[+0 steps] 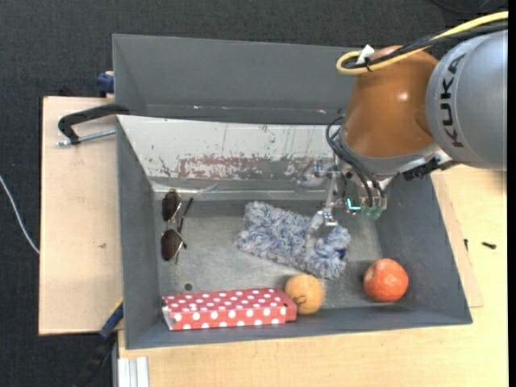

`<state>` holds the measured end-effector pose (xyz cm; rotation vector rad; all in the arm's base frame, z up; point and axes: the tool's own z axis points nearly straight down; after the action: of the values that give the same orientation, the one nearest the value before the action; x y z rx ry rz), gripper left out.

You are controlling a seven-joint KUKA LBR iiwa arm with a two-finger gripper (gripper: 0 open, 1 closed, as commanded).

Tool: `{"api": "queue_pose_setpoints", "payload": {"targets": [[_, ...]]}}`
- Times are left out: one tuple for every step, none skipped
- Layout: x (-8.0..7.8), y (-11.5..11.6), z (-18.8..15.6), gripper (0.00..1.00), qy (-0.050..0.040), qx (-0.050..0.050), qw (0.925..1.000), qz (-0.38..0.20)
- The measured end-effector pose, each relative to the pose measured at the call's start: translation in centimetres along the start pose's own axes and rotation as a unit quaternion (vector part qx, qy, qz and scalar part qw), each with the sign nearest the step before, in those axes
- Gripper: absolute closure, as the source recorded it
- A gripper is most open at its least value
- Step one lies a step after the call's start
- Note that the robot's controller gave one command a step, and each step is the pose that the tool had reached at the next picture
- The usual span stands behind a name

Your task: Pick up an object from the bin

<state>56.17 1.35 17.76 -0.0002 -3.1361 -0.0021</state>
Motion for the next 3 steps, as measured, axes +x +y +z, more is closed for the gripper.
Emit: {"api": "queue_pose_setpoints", "payload": {"targets": [[-0.2,0.0,-0.4,0.0,-0.0037,0.0,1.0,0.0],[-1.4,0.6,4.9,0.0,-0.0056,0.0,0.9991,0.043],[-2.6,0.4,10.3,0.0,-0.0056,-0.001,0.9935,0.113]]}}
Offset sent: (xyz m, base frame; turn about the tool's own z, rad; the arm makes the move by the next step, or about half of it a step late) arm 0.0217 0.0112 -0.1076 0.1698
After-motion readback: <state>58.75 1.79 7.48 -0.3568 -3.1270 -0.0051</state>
